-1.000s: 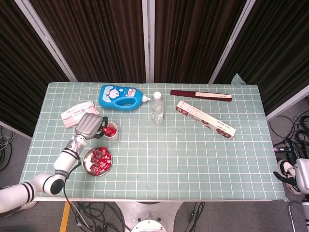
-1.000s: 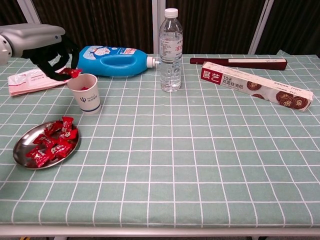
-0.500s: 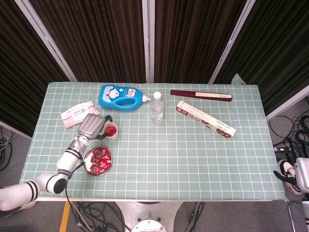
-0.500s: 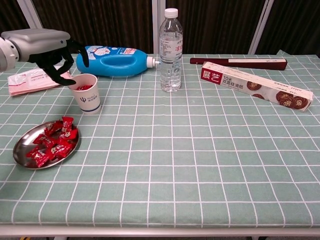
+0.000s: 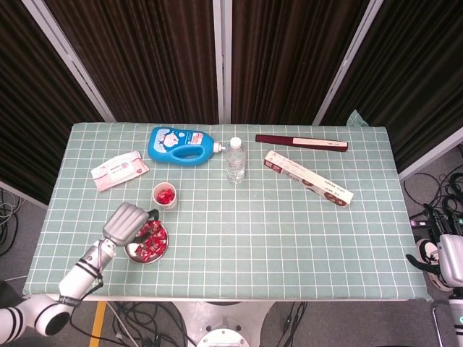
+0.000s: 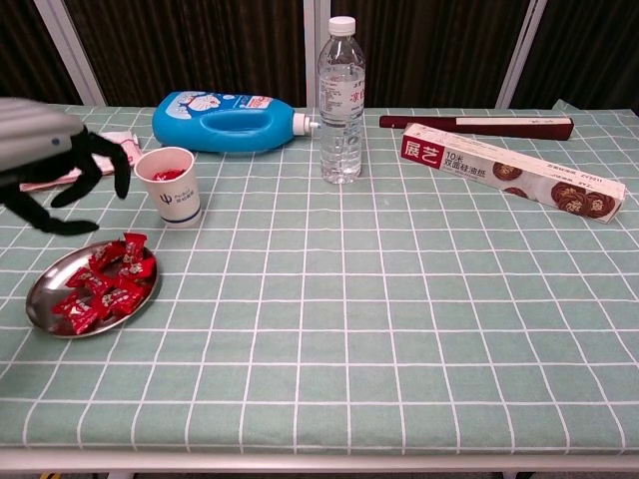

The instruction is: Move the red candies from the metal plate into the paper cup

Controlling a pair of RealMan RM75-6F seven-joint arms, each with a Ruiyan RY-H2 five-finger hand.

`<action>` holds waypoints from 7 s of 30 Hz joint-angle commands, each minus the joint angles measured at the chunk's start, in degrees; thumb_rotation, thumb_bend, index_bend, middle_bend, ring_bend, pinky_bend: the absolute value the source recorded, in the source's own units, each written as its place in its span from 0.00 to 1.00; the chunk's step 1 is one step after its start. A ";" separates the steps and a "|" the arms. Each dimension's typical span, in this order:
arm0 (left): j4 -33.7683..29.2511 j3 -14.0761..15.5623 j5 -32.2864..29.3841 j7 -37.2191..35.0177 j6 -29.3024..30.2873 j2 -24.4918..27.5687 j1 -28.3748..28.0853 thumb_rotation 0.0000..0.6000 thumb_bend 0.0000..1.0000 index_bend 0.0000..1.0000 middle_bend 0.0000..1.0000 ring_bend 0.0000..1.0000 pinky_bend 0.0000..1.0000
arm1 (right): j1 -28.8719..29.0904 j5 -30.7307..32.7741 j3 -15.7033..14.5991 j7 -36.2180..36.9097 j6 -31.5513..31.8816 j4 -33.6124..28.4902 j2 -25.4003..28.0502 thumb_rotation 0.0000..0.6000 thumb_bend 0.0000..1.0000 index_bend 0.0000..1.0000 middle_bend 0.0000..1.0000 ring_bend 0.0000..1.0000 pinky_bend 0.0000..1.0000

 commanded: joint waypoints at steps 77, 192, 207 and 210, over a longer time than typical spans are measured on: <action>15.44 -12.98 -17.83 -2.11 -16.04 -7.96 -10.42 1.00 0.35 0.50 0.82 0.92 1.00 | -0.46 0.45 -0.12 0.04 0.49 -0.73 0.49 1.00 0.03 0.00 0.14 0.00 0.34; 0.37 -2.73 -6.07 -0.59 -0.62 -1.56 0.53 1.00 0.33 0.43 0.82 0.93 1.00 | 0.01 -0.21 -0.14 -0.71 0.29 -1.47 0.65 1.00 0.03 0.00 0.14 0.00 0.35; 6.94 -0.94 -9.44 5.53 -6.43 -8.44 -0.17 1.00 0.32 0.43 0.82 0.93 1.00 | -0.16 -0.29 -0.18 -0.57 0.60 -1.85 0.85 1.00 0.03 0.00 0.14 0.00 0.35; 7.09 -1.09 -10.84 6.06 -7.49 -8.42 -0.28 1.00 0.32 0.43 0.82 0.93 1.00 | -0.13 -0.23 -0.17 -0.63 0.55 -1.91 0.90 1.00 0.03 0.00 0.14 0.00 0.35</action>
